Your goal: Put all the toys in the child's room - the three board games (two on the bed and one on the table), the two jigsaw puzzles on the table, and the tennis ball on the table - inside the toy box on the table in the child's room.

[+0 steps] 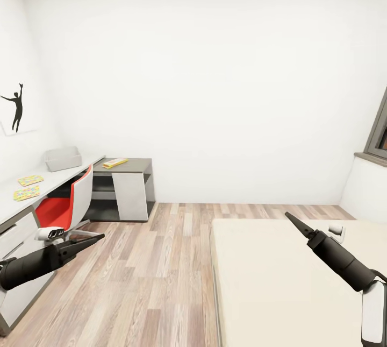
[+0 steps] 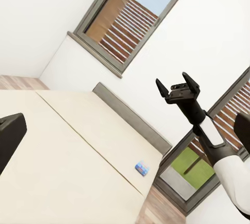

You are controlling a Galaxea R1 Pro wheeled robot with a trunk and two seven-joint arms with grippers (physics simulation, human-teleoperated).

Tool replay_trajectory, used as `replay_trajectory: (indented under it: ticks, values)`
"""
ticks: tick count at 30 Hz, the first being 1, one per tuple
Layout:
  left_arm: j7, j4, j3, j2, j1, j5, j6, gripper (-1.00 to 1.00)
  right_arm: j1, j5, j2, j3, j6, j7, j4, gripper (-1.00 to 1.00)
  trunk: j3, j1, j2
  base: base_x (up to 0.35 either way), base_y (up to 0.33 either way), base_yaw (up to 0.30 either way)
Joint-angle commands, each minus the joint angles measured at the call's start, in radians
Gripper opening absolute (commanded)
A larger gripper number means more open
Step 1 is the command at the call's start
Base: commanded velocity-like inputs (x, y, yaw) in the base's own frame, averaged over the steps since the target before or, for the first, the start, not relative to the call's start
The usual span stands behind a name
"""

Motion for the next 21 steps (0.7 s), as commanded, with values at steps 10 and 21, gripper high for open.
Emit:
replay_trajectory:
  ticks: [10, 21]
  values:
    - [-0.004, 0.0, 0.0, 0.0, -0.001, -0.001, 0.01, 1.0, -0.001, -0.001, 0.001, -0.002, 0.006, 0.002, 0.0, 1.0, 0.003, 0.0, -0.002, 0.0, 0.0, -0.074]
    - [-0.002, 0.0, 0.0, 0.0, -0.001, -0.001, 0.01, 1.0, -0.001, -0.002, 0.001, -0.002, 0.005, 0.002, 0.0, 1.0, 0.004, 0.0, -0.002, 0.0, 0.0, -0.004]
